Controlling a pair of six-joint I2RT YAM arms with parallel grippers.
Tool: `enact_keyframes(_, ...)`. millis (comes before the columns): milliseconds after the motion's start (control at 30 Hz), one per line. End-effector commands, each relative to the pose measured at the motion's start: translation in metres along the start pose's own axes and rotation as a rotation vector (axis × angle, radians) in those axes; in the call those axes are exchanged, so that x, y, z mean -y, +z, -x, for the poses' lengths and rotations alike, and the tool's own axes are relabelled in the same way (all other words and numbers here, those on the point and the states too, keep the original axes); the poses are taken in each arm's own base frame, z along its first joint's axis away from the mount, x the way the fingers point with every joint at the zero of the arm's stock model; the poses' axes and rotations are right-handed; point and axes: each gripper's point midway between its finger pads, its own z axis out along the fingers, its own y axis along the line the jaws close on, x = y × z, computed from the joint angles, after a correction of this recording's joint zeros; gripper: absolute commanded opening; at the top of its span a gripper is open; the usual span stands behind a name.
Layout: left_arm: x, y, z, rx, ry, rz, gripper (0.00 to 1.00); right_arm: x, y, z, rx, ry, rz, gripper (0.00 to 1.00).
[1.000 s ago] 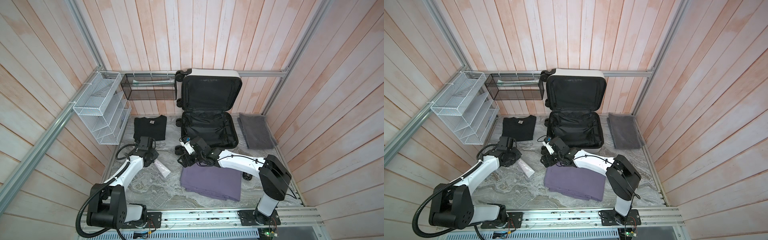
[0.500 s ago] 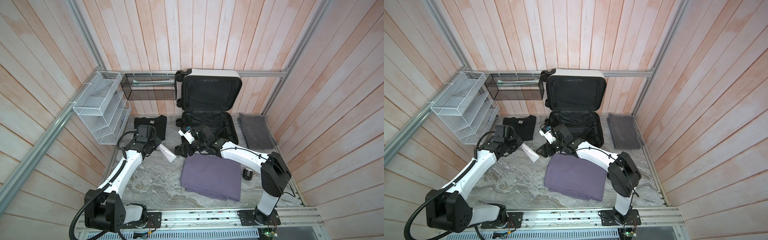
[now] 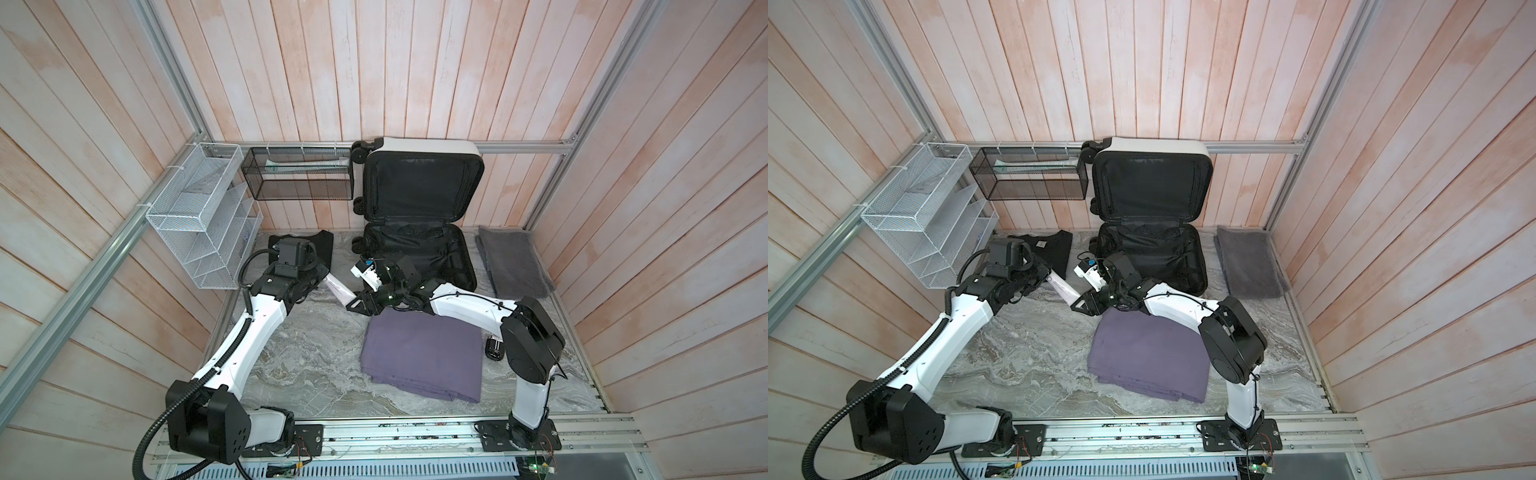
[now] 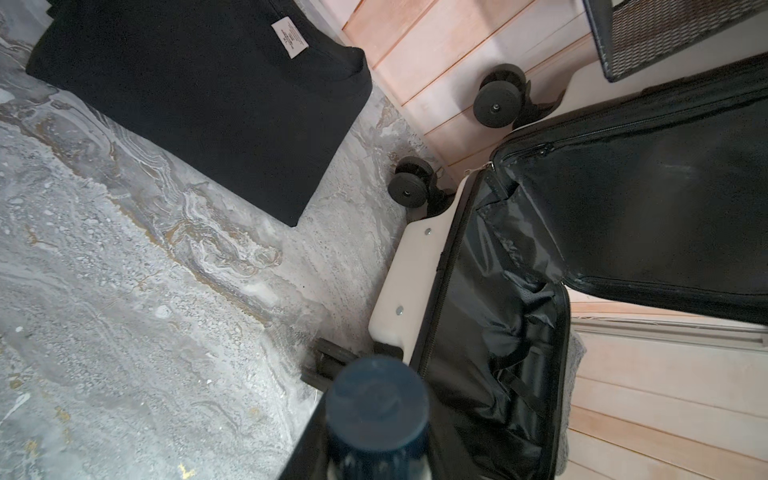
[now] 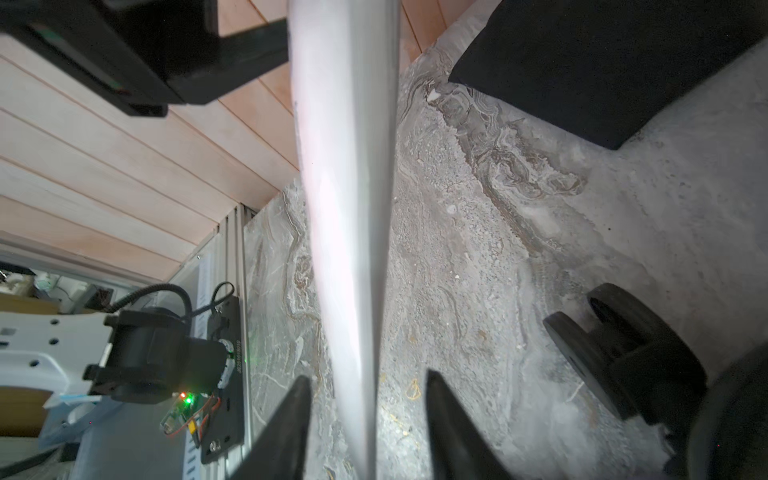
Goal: Pack the luggage
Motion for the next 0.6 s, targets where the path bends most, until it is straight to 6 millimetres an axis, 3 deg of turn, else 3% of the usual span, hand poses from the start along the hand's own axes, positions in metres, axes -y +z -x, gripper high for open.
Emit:
enact_keyframes(0,0.022,0.000,0.006,0.021,0.002,-0.051,0.23,0.002,-0.012,0.006,0.039,0.018,0.028,0.28)
enact_keyframes(233,0.056,0.012,0.002,0.016,0.034,-0.100,0.23,0.013,-0.049,0.022,0.126,0.046,0.028,0.00)
enact_keyframes(367,0.087,0.024,-0.001,0.015,0.052,-0.146,0.22,0.029,-0.075,0.031,0.158,0.052,-0.016,0.00)
enact_keyframes(567,0.134,0.058,-0.018,0.004,0.073,-0.205,0.22,0.061,-0.118,0.041,0.202,0.071,-0.106,0.00)
